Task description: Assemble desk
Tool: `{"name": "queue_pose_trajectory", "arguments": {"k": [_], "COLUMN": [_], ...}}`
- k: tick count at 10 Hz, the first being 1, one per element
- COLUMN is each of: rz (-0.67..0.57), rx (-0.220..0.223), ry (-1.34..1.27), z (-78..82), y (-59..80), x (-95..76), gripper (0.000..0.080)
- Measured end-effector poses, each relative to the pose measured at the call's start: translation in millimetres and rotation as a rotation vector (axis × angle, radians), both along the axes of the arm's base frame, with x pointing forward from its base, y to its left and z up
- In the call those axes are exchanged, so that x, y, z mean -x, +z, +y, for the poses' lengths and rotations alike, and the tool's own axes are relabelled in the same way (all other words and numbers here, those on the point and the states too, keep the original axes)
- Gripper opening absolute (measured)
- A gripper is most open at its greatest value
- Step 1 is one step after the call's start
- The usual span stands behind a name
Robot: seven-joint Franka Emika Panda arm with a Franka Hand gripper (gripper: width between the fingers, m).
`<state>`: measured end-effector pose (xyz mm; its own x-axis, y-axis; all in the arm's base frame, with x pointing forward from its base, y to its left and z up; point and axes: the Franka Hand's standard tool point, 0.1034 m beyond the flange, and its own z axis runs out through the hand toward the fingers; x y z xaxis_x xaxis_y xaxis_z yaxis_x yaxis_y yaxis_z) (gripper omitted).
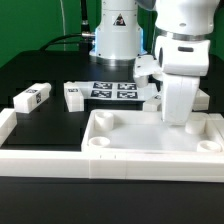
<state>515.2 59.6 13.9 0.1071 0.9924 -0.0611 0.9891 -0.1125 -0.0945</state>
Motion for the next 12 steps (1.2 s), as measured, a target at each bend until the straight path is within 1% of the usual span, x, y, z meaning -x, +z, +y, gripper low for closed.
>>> {"name": "queue_pose_trajectory", "arguments": {"k": [1,2,3,4,5,6,7,8,9,10,11,12], "rz": [-0.002,-0.003,-0.007,-0.016,-0.032,-0.048,-0.052,-0.067,-0.081,-0.089,-0.091,-0.090], "rx": [0.000,0.000,0.000,0.002,0.006,0.011,0.020,0.031,0.036,0.037,0.035,0.035], "ry": [-0.001,-0.003,-0.005,-0.029,-0.064,-0.103,-0.145,-0.221,-0.284,-0.297,-0.300,-0.309], "z": [-0.6,-0.9,-1.0,-0.8,-2.3,-5.7,-6.5,-4.0,3.6,8.8,13.4,14.5], "y": [0.4,0.7,2.4,7.8,18.8,32.0,40.8,53.5,61.9,64.4,63.6,62.8], "x": [-0.6,-1.1,-2.4,-3.9,-4.0,-2.3,-1.1,-3.1,-3.9,-3.7,-2.8,-1.9], "gripper": [0.0237,0.0437,0.0566,0.0566,0.0632,0.0646,0.0646,0.0646,0.0649,0.0649,0.0649,0.0649]}}
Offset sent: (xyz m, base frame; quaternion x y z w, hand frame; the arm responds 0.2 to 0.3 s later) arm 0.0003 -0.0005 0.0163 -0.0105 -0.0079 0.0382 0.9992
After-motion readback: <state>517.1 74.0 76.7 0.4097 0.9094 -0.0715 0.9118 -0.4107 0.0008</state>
